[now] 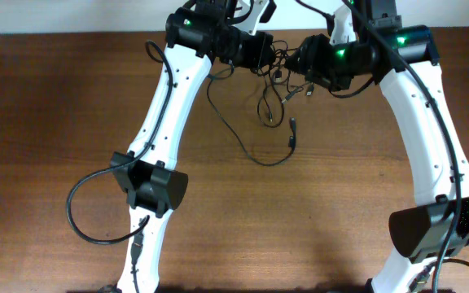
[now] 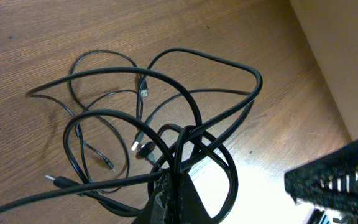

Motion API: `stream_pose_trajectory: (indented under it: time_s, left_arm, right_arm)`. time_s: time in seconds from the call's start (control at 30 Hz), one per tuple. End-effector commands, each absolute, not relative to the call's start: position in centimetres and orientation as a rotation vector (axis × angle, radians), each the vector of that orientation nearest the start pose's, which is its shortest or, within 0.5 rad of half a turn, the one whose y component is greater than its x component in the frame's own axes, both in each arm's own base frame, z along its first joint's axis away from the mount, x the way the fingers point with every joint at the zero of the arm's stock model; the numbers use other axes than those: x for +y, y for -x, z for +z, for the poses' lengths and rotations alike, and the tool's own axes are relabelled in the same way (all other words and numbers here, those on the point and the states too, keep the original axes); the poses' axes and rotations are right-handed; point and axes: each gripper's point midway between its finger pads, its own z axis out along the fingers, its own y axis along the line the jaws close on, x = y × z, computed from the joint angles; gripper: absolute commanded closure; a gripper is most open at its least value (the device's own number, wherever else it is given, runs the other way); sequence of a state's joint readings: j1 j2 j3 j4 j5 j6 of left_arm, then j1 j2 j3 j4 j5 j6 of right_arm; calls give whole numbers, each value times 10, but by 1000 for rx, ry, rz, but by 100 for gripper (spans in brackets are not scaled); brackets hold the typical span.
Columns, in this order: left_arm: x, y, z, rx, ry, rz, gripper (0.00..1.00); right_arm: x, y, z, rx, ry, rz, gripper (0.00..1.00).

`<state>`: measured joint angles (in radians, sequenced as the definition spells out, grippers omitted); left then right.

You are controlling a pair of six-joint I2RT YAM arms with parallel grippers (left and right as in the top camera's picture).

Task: Untangle cables
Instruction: 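Grasp cable strands with both grippers at the pile center, then pull the grippers apart, lifting cables toward the back corners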

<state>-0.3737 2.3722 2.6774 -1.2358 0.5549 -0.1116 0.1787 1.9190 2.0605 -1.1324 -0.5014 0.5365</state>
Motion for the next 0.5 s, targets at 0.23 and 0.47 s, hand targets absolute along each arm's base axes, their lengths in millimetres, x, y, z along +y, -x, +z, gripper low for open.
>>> stream_pose_trajectory:
  time_s: [0.23,0.47]
  left_arm:
    - [-296,-479,276,2391,-586,-943,100]
    - [-271,-517,287,2326,-431,-857,100]
  right_arm:
    - [179,-490,211,2643,-463,905,43]
    - [185,-471,204,2732,-448,1019,61]
